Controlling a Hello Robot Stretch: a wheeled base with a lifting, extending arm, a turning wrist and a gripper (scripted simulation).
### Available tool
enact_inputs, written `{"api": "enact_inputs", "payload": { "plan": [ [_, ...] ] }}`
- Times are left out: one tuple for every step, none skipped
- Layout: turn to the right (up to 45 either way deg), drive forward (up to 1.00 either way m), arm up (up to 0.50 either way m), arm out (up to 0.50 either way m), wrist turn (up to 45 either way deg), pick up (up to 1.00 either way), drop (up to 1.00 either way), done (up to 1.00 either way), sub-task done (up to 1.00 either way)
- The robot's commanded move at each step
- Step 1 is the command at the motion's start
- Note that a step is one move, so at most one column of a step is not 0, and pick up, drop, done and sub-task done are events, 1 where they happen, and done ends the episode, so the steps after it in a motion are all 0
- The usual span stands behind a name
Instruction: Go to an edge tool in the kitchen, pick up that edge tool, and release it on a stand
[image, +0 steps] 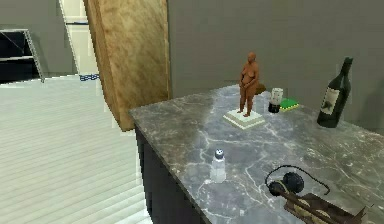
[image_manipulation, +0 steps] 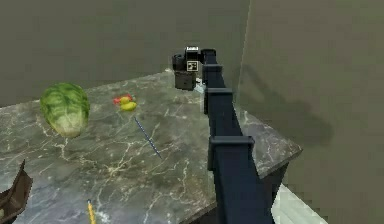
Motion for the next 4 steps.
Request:
{"api": "enact_inputs", "payload": {
  "plan": [
    [0.0,0.0,0.04,0.0,0.0,0.0,0.0,0.0,0.0],
    [0.0,0.0,0.0,0.0,-45.0,0.0,0.0,0.0,0.0],
    [0.0,0.0,0.0,0.0,-45.0,0.0,0.0,0.0,0.0],
    [0.0,0.0,0.0,0.0,-45.0,0.0,0.0,0.0,0.0]
  ]
}}
